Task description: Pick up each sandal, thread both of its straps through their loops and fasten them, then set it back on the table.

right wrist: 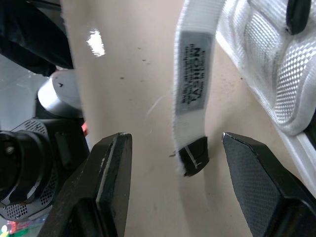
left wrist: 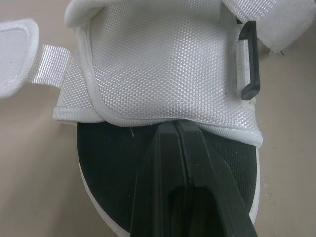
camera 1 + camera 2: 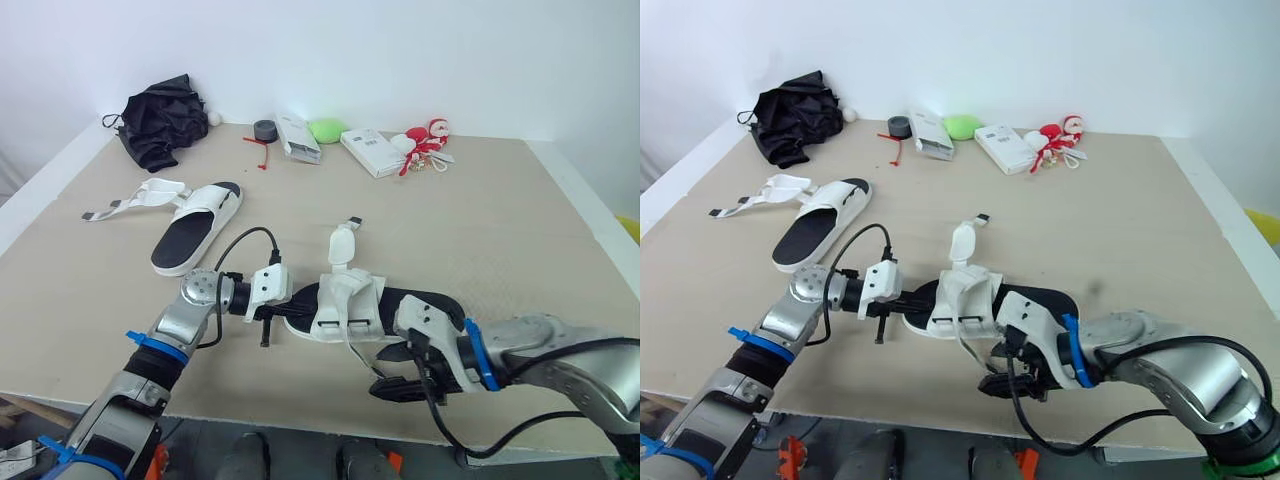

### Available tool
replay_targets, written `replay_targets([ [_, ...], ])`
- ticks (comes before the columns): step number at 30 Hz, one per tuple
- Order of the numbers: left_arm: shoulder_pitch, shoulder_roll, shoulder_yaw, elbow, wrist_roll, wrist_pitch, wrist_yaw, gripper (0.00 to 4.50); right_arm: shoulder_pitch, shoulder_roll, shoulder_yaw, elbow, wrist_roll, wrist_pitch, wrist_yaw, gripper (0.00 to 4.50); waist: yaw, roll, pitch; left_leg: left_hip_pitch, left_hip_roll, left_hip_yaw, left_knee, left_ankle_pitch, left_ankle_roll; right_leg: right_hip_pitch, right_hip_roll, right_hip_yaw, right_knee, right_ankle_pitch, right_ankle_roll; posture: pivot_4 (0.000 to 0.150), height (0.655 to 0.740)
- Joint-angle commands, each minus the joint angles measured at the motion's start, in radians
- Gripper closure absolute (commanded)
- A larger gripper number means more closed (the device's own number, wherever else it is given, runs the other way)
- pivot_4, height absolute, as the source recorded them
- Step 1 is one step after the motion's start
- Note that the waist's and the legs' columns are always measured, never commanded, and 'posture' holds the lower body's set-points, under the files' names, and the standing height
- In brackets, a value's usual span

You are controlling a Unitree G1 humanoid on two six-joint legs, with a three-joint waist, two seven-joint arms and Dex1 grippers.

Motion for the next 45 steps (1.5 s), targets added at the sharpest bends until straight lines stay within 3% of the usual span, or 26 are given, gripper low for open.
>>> replay_targets([
  [1,0.089,0.031,-0.093,0.047,0.086,0.071,-0.031,4.5,-0.06,0.058,-0.001,-0.006,0.01,0.089,-0.073,1.34,0.0,0.0,0.0,0.0,0.0,0.0,0.0,-0.001,0.0,0.001,0.0,0.0,0.0,0.0,0.002,0.15,0.738],
  [10,0.076,0.029,-0.097,0.04,0.085,0.089,-0.039,4.5,-0.114,0.15,0.0,0.015,-0.008,0.228,-0.172,1.34,-0.001,0.0,-0.002,-0.001,0.0,-0.002,0.0,-0.004,0.002,0.002,0.002,0.0,0.001,-0.002,0.003,0.15,0.738],
  [13,0.072,0.025,-0.099,0.045,0.087,0.086,-0.039,4.5,-0.108,0.14,-0.021,-0.001,0.002,0.243,-0.17,2.05,-0.001,0.0,-0.002,-0.001,0.0,-0.002,0.0,-0.004,0.002,0.002,0.002,0.0,0.001,-0.002,0.003,0.15,0.738],
  [15,0.069,0.024,-0.099,0.05,0.087,0.084,-0.039,4.5,-0.109,0.138,-0.025,-0.007,0.007,0.246,-0.166,3.15,-0.001,0.0,-0.002,-0.001,0.0,-0.001,0.0,-0.005,0.003,0.002,0.002,0.0,0.001,-0.002,0.003,0.15,0.738],
  [17,0.065,0.02,-0.098,0.056,0.089,0.082,-0.038,4.5,-0.114,0.138,-0.028,-0.006,0.009,0.245,-0.161,3.73,-0.001,0.0,-0.002,-0.001,0.0,-0.002,0.0,-0.005,0.003,0.002,0.002,0.0,0.001,-0.002,0.003,0.15,0.738],
  [18,0.064,0.018,-0.098,0.059,0.089,0.079,-0.037,4.5,-0.117,0.137,-0.028,-0.004,0.009,0.243,-0.158,4.34,-0.001,0.0,-0.002,-0.001,0.0,-0.002,0.0,-0.005,0.003,0.002,0.002,0.0,0.001,-0.002,0.003,0.15,0.738],
  [19,0.062,0.016,-0.098,0.062,0.09,0.078,-0.037,4.5,-0.12,0.135,-0.03,-0.003,0.012,0.239,-0.153,4.44,-0.001,0.0,-0.002,-0.001,0.0,-0.002,0.0,-0.005,0.003,0.002,0.002,0.0,0.001,-0.002,0.003,0.15,0.738],
  [25,0.04,0.017,-0.098,0.085,0.102,0.057,-0.039,4.5,-0.129,0.168,-0.075,0.019,0.056,0.243,-0.123,4.44,-0.001,0.0,-0.002,-0.001,0.0,-0.001,0.002,-0.005,0.003,0.002,0.001,0.0,0.001,-0.002,0.002,0.15,0.738],
  [28,0.03,0.026,-0.11,0.095,0.125,0.026,-0.042,4.5,-0.162,0.299,-0.245,0.099,0.21,0.333,-0.105,4.44,-0.001,-0.001,-0.003,-0.001,0.0,-0.002,0.002,-0.005,0.003,0.003,0.002,0.0,0.001,-0.001,0.002,0.15,0.738],
  [32,0.024,0.027,-0.116,0.11,0.139,-0.005,-0.039,4.5,-0.2,0.372,-0.38,0.194,0.394,0.391,-0.12,4.44,0.0,0.0,-0.003,-0.001,0.001,-0.003,0.002,-0.004,0.004,0.004,0.003,0.0,0.001,0.0,0.003,0.15,0.738],
  [36,0.016,0.028,-0.124,0.124,0.163,-0.052,-0.029,4.5,-0.265,0.401,-0.459,0.324,0.527,0.394,-0.222,4.44,0.0,0.001,-0.003,-0.001,0.0,-0.002,0.002,-0.004,0.004,0.004,0.002,0.0,0.001,0.0,0.003,0.15,0.738],
  [45,-0.013,-0.018,-0.091,0.203,0.155,-0.168,0.022,4.5,-0.377,0.469,-0.47,0.605,0.54,0.394,-0.536,4.44,0.001,0.003,-0.003,0.0,0.0,0.002,0.002,0.001,0.013,0.002,-0.001,0.0,0.001,0.001,-0.002,0.15,0.738],
])
